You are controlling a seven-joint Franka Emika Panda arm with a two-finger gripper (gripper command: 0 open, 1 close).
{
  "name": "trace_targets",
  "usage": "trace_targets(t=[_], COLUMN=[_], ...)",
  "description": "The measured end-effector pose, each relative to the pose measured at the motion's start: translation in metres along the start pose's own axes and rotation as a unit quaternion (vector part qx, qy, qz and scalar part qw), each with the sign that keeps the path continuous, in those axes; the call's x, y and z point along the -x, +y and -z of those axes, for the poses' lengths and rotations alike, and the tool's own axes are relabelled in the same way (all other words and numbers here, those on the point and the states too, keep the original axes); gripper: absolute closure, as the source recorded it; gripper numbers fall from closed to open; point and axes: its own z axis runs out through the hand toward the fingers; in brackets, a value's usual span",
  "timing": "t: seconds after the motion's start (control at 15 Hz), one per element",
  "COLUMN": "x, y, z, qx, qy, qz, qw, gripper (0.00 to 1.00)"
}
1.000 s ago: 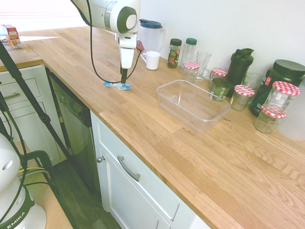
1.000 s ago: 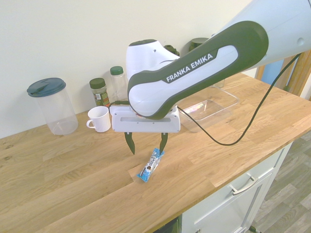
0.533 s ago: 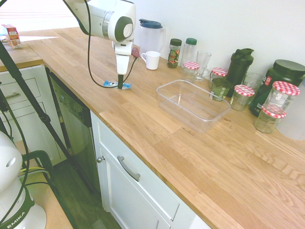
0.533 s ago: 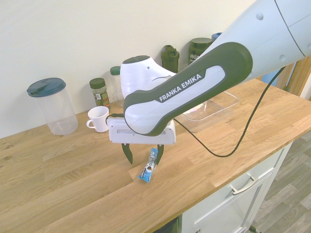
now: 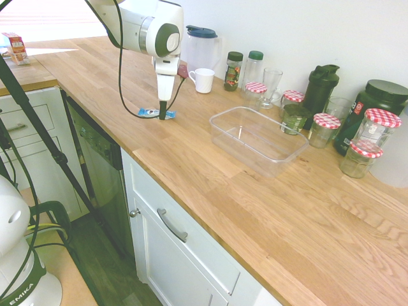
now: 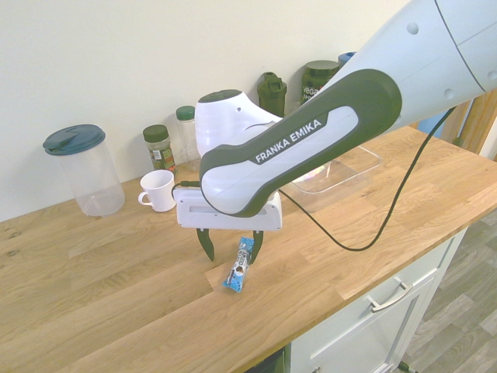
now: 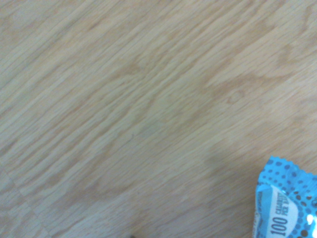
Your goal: Put the protein bar into the container
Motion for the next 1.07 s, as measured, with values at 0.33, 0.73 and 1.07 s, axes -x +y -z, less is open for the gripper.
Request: trace_targets(t=[0.33, 0.73, 1.07], x=[-0.0004, -0.0012, -0.0036], y=[-0.0013, -0.0016, -0.0005], z=[0.0022, 0.0036, 0.0014], qx=[0.002, 0.008, 0.016], qy=[-0.006, -0.005, -0.002], qz=[-0.004, -0.004, 0.008], qw=[1.000, 1.000, 1.000], gripper=[1.00, 1.00, 1.00])
